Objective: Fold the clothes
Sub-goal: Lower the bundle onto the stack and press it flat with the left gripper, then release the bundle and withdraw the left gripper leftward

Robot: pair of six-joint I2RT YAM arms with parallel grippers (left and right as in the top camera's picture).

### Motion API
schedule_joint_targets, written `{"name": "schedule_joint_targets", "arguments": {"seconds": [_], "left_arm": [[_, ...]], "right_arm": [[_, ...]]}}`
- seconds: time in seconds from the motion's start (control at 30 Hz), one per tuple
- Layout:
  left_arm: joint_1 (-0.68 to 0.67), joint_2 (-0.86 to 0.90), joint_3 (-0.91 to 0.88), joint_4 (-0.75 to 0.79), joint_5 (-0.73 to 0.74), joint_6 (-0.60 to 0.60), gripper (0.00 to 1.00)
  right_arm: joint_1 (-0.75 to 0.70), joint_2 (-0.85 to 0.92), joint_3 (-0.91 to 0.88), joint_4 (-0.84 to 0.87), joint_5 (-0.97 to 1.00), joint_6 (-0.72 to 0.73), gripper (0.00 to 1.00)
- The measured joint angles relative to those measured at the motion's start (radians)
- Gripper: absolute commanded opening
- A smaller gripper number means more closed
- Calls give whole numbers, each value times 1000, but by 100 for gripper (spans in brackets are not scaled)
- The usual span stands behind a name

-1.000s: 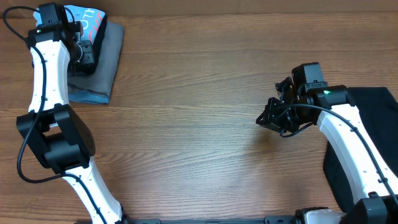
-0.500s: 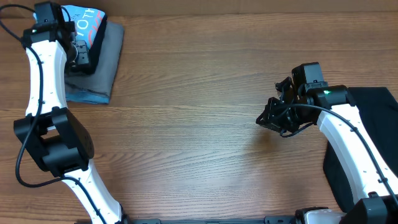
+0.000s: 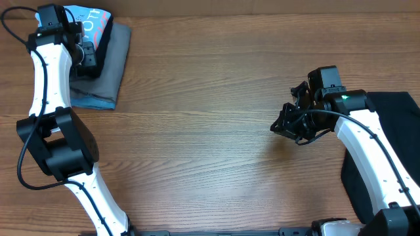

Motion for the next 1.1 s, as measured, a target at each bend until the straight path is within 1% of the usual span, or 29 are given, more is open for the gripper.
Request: {"name": "schedule_joint_targets", "arguments": {"seconds": [0.07,0.1,0.3,0.53,0.73,0.77,0.8,0.83,0.87,0.9,0.93,1.0,1.1], "left_arm": [[0,0,0,-10,29,0,6],[0,0,0,-14,43,0,4],[24,-7,21,-45,155,-19,4],[46,-72,46,-76,219,-57,4],[43,-79,47,-84,277,-77,10],[43,-79,47,-88,283,-80,14],[43,-79,47,-93,287,-82,32],[42,-79,47,-98,291,-84,44],[42,-79,47,-105,292,-85,53],[41,-79,47,-114,293,-85,64],[41,-79,47,-124,290,-81,69],[41,-79,47,-148,255,-82,75],[43,-80,47,-173,177,-85,79]], "right_arm": [[0,0,0,-3,0,0,14],[0,0,0,-4,0,0,14],[0,0,0,-4,0,0,14],[0,0,0,6,0,0,14],[0,0,0,12,0,0,14],[0,0,0,12,0,0,14],[0,0,0,12,0,1,14],[0,0,0,12,0,0,14],[0,0,0,12,0,0,14],[0,0,0,12,0,0,14],[0,0,0,13,0,0,14],[0,0,0,12,0,0,14],[0,0,0,12,0,0,14]]}}
